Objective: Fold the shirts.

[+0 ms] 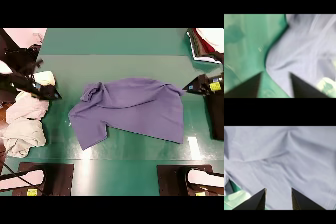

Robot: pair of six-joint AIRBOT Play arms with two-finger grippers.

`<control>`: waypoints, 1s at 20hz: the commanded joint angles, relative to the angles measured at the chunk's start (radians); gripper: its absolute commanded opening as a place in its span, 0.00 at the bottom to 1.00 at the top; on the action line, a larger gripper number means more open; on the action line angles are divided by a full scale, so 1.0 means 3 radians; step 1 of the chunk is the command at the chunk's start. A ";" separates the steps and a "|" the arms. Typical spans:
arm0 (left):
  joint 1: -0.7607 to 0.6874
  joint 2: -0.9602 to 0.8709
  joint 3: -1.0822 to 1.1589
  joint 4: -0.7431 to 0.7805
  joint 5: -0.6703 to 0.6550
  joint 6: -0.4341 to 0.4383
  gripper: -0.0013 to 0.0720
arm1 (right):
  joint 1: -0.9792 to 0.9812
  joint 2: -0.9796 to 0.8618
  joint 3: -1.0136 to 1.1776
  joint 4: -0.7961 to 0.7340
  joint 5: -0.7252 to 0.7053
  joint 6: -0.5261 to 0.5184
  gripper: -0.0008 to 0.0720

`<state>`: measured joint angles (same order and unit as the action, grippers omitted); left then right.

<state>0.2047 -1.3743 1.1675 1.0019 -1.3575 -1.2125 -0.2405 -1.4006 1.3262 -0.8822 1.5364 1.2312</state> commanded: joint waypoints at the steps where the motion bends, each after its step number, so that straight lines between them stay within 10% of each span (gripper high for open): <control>1: 0.0047 0.0031 -0.0684 -0.0374 0.0207 0.0317 0.81 | -0.0209 0.0379 -0.0533 0.0086 -0.0060 -0.0071 0.50; 14: 0.0043 -0.0155 -0.1128 -0.0791 0.0731 0.0401 0.72 | -0.0654 0.0921 -0.0916 0.0047 -0.0023 -0.0071 0.50; 18: 0.0043 -0.0153 -0.1127 -0.1053 0.0750 0.0561 0.06 | -0.0810 0.0919 -0.0917 0.0031 0.0017 -0.0071 0.50; 20: 0.0043 -0.0141 -0.1091 -0.1077 0.0743 0.0571 0.05 | -0.0884 0.0921 -0.0928 -0.0220 0.0103 -0.0069 0.50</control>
<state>0.2176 -1.4174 0.8330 0.7166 -1.1351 -1.0637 -0.4751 -1.1263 1.0512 -0.8856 1.5391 1.2095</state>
